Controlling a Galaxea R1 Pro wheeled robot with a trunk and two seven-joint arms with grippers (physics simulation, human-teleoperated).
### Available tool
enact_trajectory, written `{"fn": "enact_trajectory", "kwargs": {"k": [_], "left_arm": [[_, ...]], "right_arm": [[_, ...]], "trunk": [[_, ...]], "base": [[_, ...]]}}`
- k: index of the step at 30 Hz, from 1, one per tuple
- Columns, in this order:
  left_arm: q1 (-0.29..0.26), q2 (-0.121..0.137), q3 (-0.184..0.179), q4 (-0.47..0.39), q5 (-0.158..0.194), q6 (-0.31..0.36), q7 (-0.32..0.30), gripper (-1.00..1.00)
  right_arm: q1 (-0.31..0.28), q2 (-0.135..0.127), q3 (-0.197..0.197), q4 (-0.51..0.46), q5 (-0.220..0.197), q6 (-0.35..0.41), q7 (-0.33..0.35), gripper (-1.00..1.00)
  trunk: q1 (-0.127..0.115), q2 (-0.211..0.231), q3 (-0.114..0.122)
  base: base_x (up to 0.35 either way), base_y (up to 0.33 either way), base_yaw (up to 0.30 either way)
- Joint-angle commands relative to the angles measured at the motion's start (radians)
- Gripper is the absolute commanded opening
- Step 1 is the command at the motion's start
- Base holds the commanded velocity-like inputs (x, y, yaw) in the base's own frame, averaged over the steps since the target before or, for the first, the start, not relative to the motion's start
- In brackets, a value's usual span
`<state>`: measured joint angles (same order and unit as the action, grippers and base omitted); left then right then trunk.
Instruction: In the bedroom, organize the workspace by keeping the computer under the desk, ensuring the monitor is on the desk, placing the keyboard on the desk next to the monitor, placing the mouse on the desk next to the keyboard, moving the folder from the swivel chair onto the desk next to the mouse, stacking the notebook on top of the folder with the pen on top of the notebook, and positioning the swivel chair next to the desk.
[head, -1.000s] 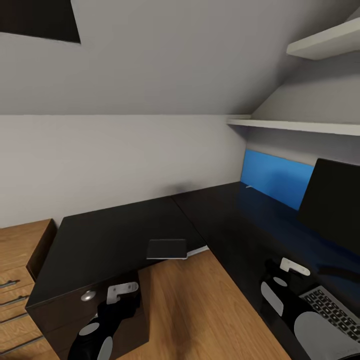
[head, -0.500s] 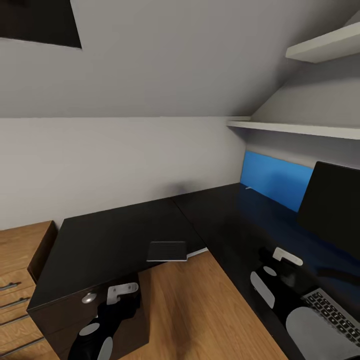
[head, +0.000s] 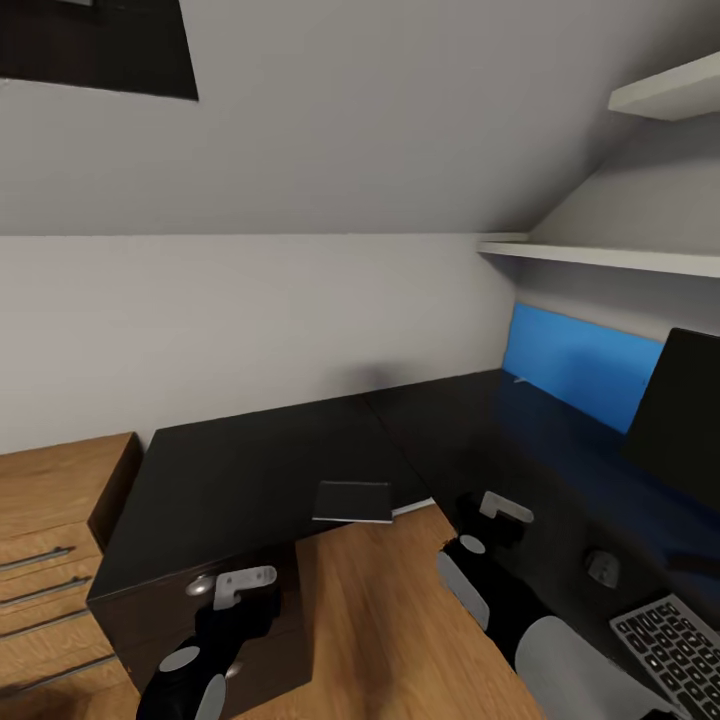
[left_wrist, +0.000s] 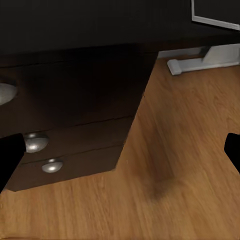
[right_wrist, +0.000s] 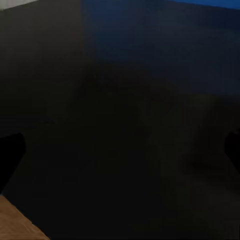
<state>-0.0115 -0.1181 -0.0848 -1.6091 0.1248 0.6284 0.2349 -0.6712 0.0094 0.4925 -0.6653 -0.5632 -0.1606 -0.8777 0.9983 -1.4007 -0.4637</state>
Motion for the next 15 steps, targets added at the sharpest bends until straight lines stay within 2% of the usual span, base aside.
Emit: {"fn": "enact_trajectory", "kwargs": {"k": [1, 6, 8, 12, 13, 15], "left_arm": [[-0.001, 0.0, -0.001, -0.001, 0.01, 0.003, 0.009, 1.0], [-0.001, 0.001, -0.001, 0.0, 0.01, 0.002, 0.009, 1.0], [-0.001, 0.001, -0.001, 0.0, 0.01, 0.001, 0.009, 1.0], [-0.001, 0.001, 0.0, 0.001, 0.01, 0.001, 0.009, 1.0], [-0.001, 0.002, 0.0, 0.001, 0.01, 0.001, 0.009, 1.0], [-0.001, 0.002, 0.0, 0.002, 0.009, 0.001, 0.009, 1.0]], "right_arm": [[-0.001, 0.007, 0.01, 0.0, -0.01, -0.008, -0.004, 1.0], [-0.001, 0.024, 0.035, 0.001, -0.01, -0.008, -0.004, 1.0], [-0.001, 0.027, 0.063, 0.001, -0.01, -0.008, -0.004, 1.0], [-0.001, 0.029, 0.099, 0.001, -0.011, -0.008, -0.004, 1.0], [-0.001, 0.031, 0.115, 0.001, -0.011, -0.008, -0.003, 1.0], [0.0, 0.032, 0.124, 0.001, -0.012, -0.008, -0.002, 1.0]], "trunk": [[0.0, -0.001, -0.001], [0.0, -0.001, -0.001], [0.0, -0.001, -0.001], [0.0, -0.001, -0.001], [0.0, -0.001, -0.001], [0.0, -0.001, -0.001]], "base": [[0.0, 0.0, 0.269], [-0.001, 0.0, 0.273], [-0.068, 0.014, 0.275], [-0.175, 0.065, 0.241], [-0.262, 0.108, 0.1], [-0.284, 0.115, 0.058]]}}
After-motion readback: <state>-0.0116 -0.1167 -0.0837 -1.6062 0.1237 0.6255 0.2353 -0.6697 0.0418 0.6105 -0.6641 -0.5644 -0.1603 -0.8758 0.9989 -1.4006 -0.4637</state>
